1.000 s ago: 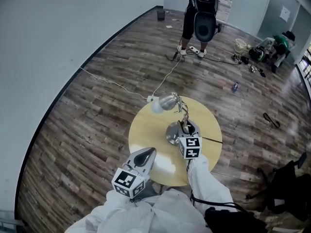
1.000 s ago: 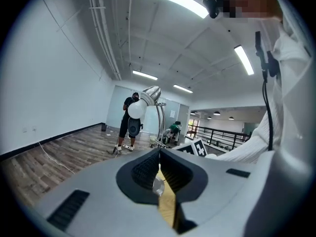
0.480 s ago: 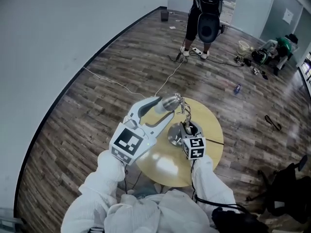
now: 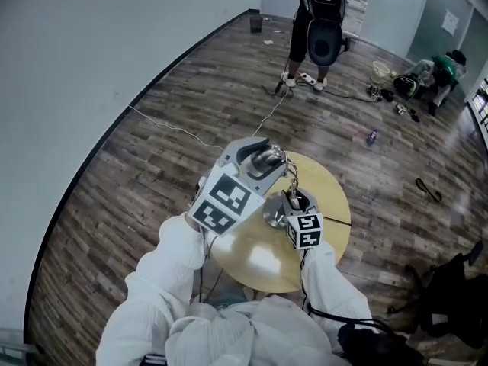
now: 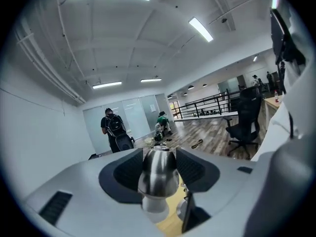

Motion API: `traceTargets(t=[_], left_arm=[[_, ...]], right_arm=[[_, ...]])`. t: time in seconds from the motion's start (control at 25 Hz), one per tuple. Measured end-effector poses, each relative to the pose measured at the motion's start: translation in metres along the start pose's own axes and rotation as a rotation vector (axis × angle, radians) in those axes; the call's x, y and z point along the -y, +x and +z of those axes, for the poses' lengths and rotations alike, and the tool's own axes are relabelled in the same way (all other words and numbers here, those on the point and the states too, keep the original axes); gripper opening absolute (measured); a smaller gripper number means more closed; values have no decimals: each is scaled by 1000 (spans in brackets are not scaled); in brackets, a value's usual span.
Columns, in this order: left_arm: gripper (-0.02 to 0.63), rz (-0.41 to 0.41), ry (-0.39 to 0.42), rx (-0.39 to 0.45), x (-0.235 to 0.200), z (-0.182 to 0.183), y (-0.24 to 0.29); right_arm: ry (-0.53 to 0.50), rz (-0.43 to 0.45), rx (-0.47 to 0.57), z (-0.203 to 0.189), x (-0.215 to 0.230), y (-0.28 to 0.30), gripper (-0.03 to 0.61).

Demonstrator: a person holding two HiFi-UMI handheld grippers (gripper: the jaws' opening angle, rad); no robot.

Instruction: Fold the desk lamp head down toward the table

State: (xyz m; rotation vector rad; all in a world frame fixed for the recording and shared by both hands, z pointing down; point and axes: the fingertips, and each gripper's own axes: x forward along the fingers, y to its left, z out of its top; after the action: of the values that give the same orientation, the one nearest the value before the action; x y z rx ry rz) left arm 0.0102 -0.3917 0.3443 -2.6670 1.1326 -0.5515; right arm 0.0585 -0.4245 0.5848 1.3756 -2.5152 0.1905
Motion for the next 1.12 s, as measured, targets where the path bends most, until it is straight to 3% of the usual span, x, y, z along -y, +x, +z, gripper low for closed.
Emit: traceTargets(t=[0.32, 0.72, 0.84, 1.12], left_arm=[[207, -10, -79, -91, -14, -27, -10], [207, 34, -251, -173, -31, -110, -36], [207, 14, -288, -160, -35, -135, -38], [210, -44, -418, -227, -31, -188, -31]], right_arm=[[8, 11, 4, 0, 4, 0, 123], [-4, 48, 24, 1, 1, 1, 123], [-13, 68, 14, 1, -1, 4, 123], [-28, 77, 9, 1, -1, 4, 123]])
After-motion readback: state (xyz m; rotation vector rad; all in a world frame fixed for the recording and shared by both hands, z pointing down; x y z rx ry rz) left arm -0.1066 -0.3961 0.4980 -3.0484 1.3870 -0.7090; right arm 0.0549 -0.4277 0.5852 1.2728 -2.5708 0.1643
